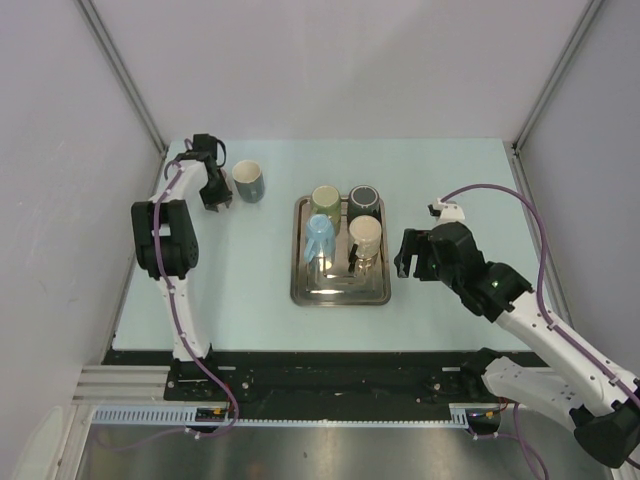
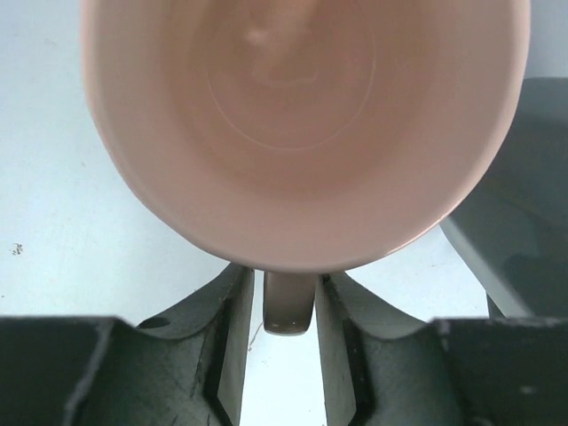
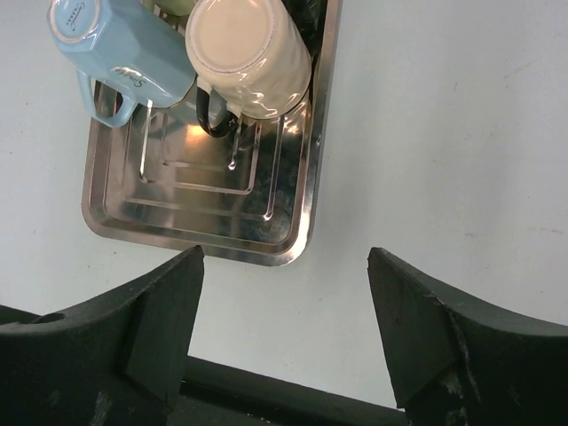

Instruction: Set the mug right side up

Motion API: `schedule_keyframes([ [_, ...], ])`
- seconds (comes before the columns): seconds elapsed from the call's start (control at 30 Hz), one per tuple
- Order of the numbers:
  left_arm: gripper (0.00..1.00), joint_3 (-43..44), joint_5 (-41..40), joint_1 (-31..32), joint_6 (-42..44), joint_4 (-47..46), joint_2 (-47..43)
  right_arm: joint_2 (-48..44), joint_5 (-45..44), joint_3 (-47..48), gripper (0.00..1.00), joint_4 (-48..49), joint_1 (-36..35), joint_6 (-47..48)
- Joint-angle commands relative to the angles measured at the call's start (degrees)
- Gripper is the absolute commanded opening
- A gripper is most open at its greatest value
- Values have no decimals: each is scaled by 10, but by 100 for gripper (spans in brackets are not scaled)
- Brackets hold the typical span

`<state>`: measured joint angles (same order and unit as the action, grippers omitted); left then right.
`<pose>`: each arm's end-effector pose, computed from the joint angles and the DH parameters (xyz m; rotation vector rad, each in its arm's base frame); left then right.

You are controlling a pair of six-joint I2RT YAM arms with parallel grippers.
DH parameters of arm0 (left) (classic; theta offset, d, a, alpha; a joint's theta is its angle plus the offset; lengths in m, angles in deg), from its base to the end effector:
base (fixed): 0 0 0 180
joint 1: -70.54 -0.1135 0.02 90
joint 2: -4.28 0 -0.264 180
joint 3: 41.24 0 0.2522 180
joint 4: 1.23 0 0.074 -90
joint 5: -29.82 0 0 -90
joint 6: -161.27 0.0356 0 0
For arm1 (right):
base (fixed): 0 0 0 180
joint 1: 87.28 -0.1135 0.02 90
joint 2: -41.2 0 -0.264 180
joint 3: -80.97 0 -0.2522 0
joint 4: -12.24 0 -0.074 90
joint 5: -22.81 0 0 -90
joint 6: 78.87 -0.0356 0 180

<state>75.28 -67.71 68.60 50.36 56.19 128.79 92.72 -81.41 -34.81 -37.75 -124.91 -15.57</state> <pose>0.4644 0.0204 0.1966 -0.5720 2.6352 0.0782 0.1543 0.1079 0.3099 -0.0747 2.2195 0.3506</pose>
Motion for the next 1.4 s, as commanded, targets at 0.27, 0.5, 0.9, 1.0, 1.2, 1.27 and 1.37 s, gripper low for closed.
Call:
schedule_keyframes([
  [0.27, 49, 8, -35, -3, 1, 21, -52, -20, 2, -4, 80, 8, 4, 8],
  [0.5, 56, -127, -43, -8, -47, -10, -250, -27, 14, -4, 80, 19, 3, 12],
  [0.9, 100, -341, -193, 323, -59, -77, -576, -29, -41, -3, 81, 0, -50, 8],
  [1.0, 100, -427, -32, 325, -38, -185, -622, -11, -65, 1, 84, -9, -63, -2],
  [1.2, 100, -541, 101, 324, -13, -348, -661, 11, -67, -2, 83, 4, -69, -34],
  [1.27, 100, -555, 158, 324, -4, -375, -648, 8, -66, -6, 82, 20, -81, -36],
  [1.37, 100, -511, 175, 324, 0, -333, -581, -2, -63, -10, 81, 48, -90, -28],
])
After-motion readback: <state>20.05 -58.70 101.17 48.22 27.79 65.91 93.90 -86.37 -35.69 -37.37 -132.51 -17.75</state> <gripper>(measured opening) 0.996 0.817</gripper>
